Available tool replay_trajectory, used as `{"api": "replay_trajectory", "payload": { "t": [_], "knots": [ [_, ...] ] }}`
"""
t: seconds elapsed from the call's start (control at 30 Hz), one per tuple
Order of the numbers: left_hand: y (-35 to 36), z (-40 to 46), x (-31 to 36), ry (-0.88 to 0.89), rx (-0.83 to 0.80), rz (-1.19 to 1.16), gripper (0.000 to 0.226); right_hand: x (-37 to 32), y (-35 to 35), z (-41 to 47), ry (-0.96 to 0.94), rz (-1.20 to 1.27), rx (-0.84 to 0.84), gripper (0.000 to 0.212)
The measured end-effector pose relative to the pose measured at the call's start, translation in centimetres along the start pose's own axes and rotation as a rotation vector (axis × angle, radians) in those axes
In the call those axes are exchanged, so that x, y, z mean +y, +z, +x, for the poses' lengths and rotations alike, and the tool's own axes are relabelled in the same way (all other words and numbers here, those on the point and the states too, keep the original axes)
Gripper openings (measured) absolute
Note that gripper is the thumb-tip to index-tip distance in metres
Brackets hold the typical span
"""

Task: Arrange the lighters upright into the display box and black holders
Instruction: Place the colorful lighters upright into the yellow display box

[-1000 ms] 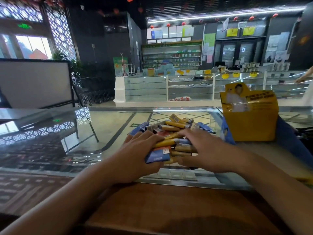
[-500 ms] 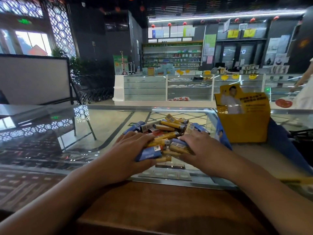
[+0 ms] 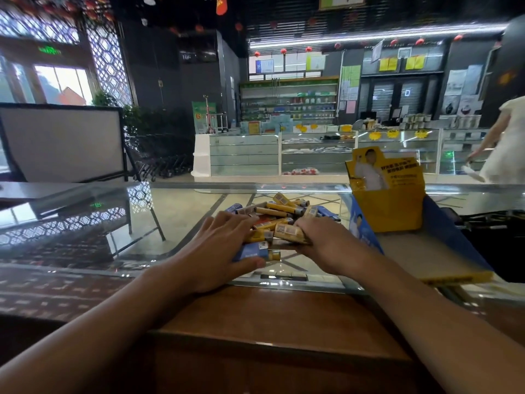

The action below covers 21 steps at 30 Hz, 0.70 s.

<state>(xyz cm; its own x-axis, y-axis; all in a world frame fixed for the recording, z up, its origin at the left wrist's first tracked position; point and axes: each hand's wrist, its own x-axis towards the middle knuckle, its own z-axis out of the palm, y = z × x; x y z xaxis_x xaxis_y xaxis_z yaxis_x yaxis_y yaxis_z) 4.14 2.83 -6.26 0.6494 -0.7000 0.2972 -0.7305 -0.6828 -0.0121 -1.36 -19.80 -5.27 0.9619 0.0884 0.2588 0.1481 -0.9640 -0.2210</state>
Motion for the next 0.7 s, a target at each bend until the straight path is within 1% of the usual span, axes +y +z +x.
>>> {"api": "replay_trajectory", "payload": {
  "t": [0.13,0.23,0.3,0.37,0.43,0.5,0.57,0.6,0.7],
  "knots": [
    [-0.4,-0.1,0.4,-0.013,0.047,0.005,0.078,0.3,-0.2,0.0,0.046,0.166,0.069,0.030],
    [-0.5,0.0,0.3,-0.014,0.100,0.013,0.083,0.6,-0.1,0.3,0.071,0.316,0.116,0.027],
    [-0.7,0.4,0.5,-0.054,0.179,-0.055,0.083,0.6,-0.1,0.5,0.080,0.452,0.129,0.027],
    [-1.5,1.4,1.7,-0.123,0.259,-0.278,0.081,0.4,-0.3,0.6,0.074,0.591,0.151,0.028],
    [-2.6,3.1,3.8,-0.184,0.265,-0.602,0.078,0.0,-0.8,0.7,0.052,0.706,0.173,0.026],
    [-3.3,5.1,5.6,-0.221,0.173,-0.955,0.063,-0.2,-0.8,1.0,0.013,0.769,0.217,0.036],
    [-3.1,6.9,7.4,-0.239,0.084,-1.218,0.042,-0.1,-0.5,1.2,-0.022,0.765,0.263,0.055],
    [-2.9,7.3,8.0,-0.260,0.107,-1.271,0.034,-0.2,-0.4,1.2,-0.047,0.772,0.278,0.063],
    [-1.7,7.8,8.8,-0.375,0.279,-1.325,0.014,-0.9,-0.2,0.8,-0.022,0.869,0.290,0.075]
  ]
}}
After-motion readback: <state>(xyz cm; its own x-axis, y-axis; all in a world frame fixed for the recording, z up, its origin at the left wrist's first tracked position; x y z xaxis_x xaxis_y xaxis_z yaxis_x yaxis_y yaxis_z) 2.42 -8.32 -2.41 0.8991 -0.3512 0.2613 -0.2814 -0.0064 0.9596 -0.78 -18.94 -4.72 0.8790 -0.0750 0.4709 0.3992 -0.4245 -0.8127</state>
